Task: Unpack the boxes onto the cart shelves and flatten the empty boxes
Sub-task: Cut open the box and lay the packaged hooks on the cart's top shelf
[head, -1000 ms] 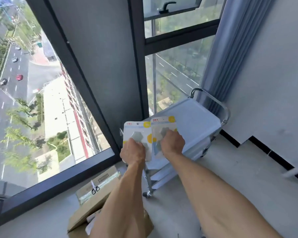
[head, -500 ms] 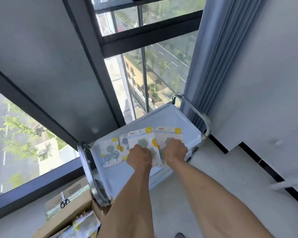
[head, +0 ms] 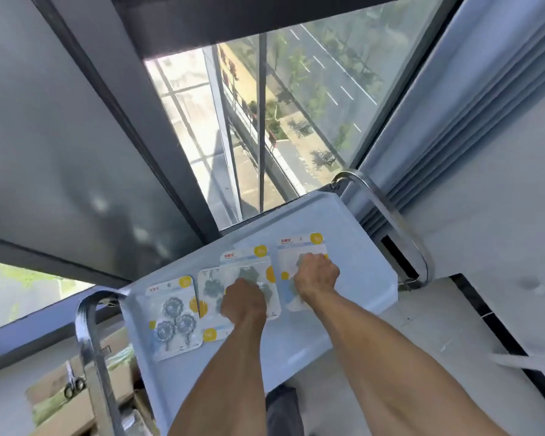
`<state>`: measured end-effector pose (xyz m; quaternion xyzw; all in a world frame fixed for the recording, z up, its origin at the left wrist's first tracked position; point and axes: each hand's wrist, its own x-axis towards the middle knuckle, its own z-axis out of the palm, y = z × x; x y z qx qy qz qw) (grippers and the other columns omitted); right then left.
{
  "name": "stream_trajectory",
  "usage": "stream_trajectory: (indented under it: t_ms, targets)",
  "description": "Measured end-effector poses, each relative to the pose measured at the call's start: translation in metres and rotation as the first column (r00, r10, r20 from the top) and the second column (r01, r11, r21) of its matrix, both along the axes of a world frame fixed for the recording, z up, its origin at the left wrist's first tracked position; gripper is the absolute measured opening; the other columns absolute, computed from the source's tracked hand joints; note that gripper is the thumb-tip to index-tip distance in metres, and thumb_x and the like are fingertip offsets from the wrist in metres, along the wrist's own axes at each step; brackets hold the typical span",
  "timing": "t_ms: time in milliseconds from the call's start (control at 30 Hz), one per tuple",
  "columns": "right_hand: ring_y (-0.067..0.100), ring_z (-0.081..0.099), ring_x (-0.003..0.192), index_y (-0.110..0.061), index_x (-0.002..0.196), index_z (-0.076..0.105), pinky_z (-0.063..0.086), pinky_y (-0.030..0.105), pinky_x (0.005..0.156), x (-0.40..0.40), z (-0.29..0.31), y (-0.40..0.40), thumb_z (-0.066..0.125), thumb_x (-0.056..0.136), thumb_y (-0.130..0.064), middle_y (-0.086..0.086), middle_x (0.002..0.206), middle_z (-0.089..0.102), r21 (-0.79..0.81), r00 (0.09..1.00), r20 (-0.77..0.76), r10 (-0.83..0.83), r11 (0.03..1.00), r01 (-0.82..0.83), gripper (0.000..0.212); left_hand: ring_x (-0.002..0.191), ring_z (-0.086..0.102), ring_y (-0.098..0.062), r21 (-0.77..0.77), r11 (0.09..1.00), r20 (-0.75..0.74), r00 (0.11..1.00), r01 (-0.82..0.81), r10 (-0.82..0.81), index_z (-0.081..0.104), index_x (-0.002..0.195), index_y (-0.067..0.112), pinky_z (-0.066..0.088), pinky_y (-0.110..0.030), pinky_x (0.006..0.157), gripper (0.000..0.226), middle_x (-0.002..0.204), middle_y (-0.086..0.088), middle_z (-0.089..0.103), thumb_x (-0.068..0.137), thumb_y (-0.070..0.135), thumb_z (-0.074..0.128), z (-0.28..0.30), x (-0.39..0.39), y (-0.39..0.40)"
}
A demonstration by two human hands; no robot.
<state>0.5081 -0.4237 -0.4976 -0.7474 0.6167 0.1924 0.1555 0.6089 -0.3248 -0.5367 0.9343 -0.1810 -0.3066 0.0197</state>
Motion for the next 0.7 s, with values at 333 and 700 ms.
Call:
stream_trajectory:
  t_ms: [333, 700]
  targets:
    - [0.023, 0.060, 0.113, -0.025, 0.119, 0.060, 0.047, 0.031, 0.085, 0.038, -0.038, -0.033, 0.054, 0.089, -0.021, 0.003, 0.121, 0.062, 0.129, 0.986, -0.129, 0.102, 0.988, -0.085, 0.031, 0.100, 0.068, -0.021, 0.151, 0.984, -0.080, 0.994, 0.091, -0.079, 0.068, 0.105, 0.017, 0.042, -0.027, 0.065, 0.022, 0.107, -0.003, 0.069, 0.098, 0.024, 0.049, -0.041, 0.007, -0.029]
    - [0.030, 0.047, 0.124, -0.014, 0.125, 0.059, 0.044, 0.039, 0.096, 0.044, 0.008, 0.009, 0.056, 0.089, -0.018, 0.013, 0.132, 0.051, 0.154, 0.933, -0.077, 0.353, 0.928, -0.338, 0.036, 0.123, 0.050, -0.026, 0.028, 0.995, -0.017, 0.995, -0.095, 0.096, 0.045, 0.135, 0.017, 0.046, -0.036, 0.088, 0.039, 0.138, -0.011, 0.046, 0.097, 0.021, 0.044, 0.025, 0.006, -0.002]
